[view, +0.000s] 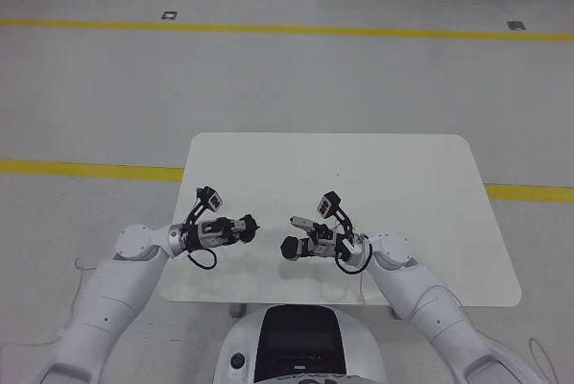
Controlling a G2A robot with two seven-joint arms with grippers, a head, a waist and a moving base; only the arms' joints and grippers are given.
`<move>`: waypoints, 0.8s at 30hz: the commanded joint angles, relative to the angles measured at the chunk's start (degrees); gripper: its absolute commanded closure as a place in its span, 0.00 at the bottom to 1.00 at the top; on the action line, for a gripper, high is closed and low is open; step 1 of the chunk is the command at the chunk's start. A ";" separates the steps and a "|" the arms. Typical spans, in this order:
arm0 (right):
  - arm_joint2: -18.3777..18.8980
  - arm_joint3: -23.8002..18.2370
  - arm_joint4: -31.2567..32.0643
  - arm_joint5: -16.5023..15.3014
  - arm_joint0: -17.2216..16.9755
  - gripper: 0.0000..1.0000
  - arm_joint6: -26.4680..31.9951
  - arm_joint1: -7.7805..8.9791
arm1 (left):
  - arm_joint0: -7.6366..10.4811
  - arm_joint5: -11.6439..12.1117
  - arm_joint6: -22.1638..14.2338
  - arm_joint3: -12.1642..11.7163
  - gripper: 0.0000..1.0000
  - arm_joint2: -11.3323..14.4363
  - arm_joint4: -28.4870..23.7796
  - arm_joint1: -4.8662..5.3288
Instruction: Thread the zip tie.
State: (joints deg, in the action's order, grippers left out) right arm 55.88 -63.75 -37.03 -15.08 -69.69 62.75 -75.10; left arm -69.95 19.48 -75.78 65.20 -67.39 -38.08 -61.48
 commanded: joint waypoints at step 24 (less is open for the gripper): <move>0.00 0.00 0.00 0.00 0.00 0.00 0.00 0.00 | -0.38 0.00 -3.87 0.27 1.00 -8.09 9.92 -5.74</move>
State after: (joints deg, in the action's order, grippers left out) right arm 55.88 -63.75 -37.03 -15.08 -69.69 62.75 -75.10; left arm -70.34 19.48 -79.64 65.47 -75.48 -28.16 -67.22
